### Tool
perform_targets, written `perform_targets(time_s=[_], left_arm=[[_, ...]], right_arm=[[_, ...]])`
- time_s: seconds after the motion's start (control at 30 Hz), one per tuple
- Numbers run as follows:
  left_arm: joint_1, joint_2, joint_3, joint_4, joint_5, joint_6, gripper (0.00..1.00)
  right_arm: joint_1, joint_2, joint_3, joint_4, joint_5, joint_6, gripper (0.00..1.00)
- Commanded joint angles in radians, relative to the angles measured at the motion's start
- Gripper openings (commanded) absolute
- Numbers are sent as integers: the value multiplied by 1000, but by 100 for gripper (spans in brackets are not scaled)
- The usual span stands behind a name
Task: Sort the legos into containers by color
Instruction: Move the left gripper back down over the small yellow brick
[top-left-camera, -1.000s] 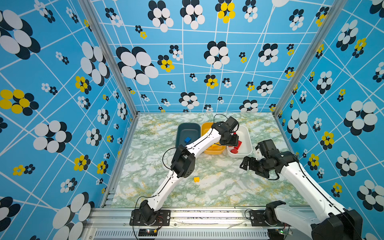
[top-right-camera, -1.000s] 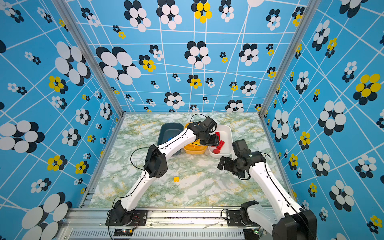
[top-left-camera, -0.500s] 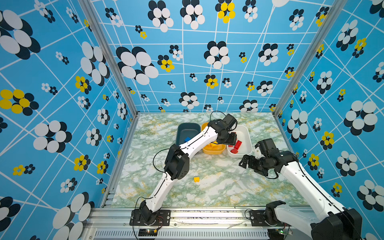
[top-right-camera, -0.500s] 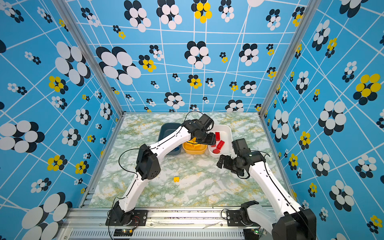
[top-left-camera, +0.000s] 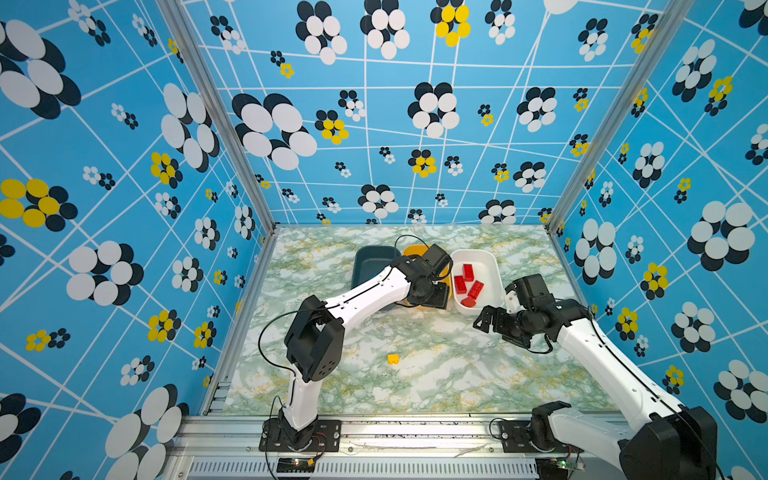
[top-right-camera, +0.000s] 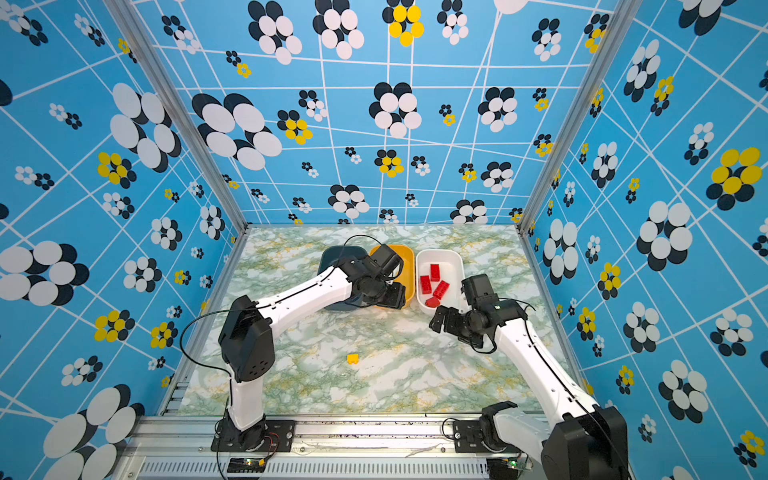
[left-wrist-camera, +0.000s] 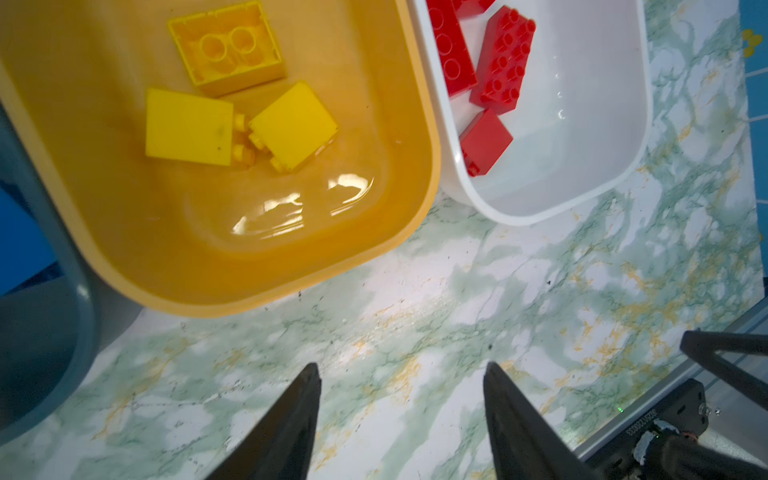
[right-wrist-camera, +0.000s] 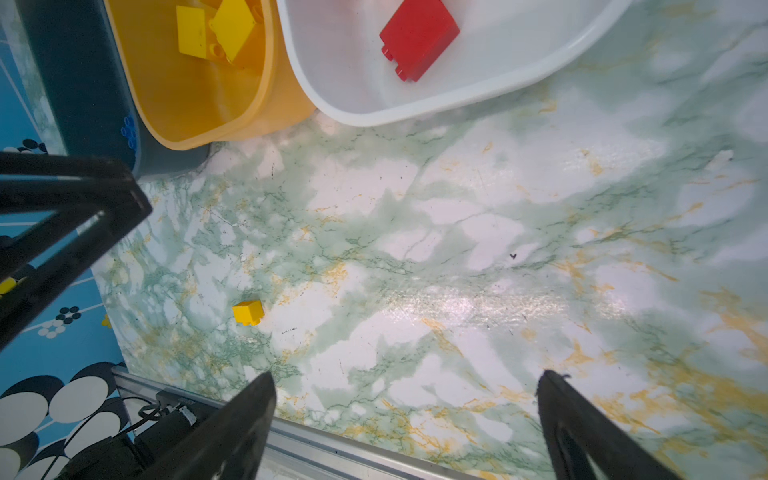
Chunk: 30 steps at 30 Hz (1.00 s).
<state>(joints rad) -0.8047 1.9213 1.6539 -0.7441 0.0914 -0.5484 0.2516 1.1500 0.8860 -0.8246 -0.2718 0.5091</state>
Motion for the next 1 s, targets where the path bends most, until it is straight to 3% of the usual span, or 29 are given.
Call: perform_targets(time_s=[0.0,0.4,0.97], left_arm=[[15,-93,-106,21,-48,-30,65],[16,-302,-437,27,-107,-122,71],[-37,-374,-652,51,-155,-242,74]], right_arm=[[-5,20,40,22,-31,-16,99],[21,98,78,65,-63,-25,99],[32,177,132,53,-92,-70,99]])
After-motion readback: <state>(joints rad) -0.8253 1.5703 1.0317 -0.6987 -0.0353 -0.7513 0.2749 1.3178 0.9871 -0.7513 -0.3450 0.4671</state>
